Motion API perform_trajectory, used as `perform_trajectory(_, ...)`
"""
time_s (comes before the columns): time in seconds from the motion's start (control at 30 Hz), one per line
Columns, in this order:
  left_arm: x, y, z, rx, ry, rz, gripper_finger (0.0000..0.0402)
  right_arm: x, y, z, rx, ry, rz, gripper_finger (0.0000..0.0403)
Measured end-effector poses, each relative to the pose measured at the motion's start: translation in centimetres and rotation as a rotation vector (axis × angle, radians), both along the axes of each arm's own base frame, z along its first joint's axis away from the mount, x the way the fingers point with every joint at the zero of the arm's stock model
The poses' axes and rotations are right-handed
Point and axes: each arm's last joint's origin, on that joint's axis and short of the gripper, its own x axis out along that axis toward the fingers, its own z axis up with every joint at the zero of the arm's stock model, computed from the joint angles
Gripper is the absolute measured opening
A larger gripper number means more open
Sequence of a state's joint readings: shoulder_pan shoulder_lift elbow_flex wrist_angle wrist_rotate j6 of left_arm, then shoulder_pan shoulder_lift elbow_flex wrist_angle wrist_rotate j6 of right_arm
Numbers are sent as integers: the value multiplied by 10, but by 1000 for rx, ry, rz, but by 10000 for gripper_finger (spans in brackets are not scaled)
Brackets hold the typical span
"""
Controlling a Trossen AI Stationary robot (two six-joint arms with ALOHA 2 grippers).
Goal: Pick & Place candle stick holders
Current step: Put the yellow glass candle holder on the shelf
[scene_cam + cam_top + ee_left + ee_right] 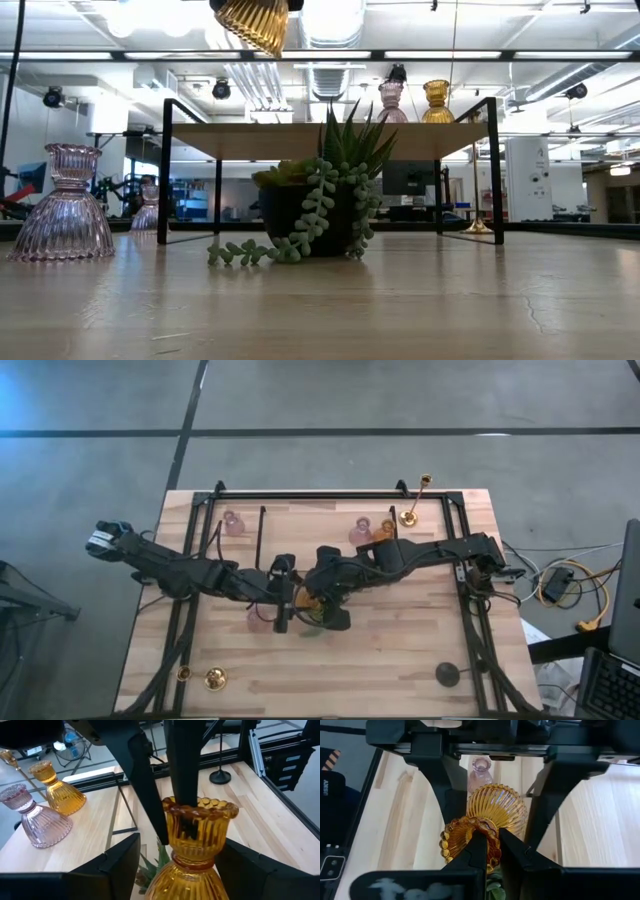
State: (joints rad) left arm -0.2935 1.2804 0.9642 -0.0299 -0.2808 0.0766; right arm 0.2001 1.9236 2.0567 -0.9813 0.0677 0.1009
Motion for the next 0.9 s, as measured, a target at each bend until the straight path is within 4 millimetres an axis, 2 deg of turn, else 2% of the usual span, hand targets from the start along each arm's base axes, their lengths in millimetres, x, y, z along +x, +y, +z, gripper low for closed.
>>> perform_trajectory(0.3,0,-1,0,2,4,-13,130,0,0,0,-1,6,-1,18)
perform_trajectory(0.67,0,-1,-1,-6,8,-16,130,-1,0,0,24,11,8,20)
perform_trajectory(0.9,0,-1,-1,-10,12,-12,124,-11,-1,7,69,36,-27,94)
